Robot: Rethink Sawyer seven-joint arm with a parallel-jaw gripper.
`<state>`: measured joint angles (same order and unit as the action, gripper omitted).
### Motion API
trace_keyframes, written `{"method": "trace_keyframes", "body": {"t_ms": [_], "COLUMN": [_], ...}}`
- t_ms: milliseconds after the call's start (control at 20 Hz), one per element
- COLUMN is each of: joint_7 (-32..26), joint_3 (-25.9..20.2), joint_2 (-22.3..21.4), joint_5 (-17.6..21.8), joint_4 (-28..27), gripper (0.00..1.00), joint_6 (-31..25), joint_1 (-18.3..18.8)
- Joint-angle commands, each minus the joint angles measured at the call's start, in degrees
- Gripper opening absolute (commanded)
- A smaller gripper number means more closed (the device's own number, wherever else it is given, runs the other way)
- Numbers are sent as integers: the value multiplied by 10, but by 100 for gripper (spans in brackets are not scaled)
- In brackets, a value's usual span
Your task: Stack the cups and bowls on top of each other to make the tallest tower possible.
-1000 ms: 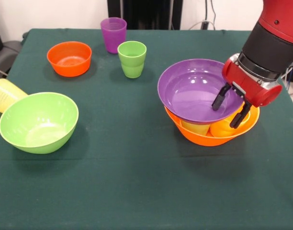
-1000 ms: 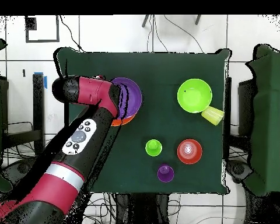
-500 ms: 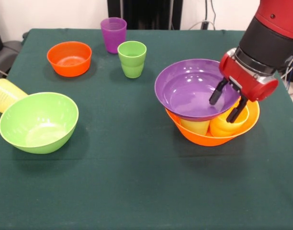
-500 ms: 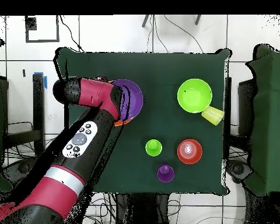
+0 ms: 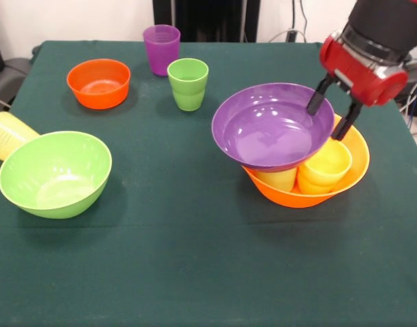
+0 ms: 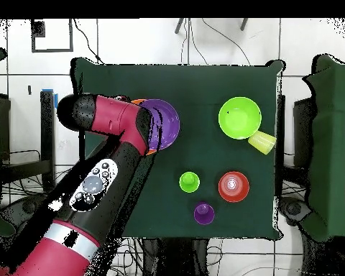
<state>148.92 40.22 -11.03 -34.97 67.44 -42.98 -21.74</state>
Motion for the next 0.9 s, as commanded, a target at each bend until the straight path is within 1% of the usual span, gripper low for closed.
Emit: {"method": "trace_keyframes", "body": {"t_ms": [50,300,600,900], "joint_7": [70,71,61,20], "joint_3": [-80,-83,-81,-76], "joint_2": [-18,-19,-30,-64], "joint_5": [15,16,22,37], "joint_4": [36,34,28,31], "gripper": [100,100,100,100], "joint_6": [-65,-66,-85,-118], "joint_1": [-11,-10,0,23]}}
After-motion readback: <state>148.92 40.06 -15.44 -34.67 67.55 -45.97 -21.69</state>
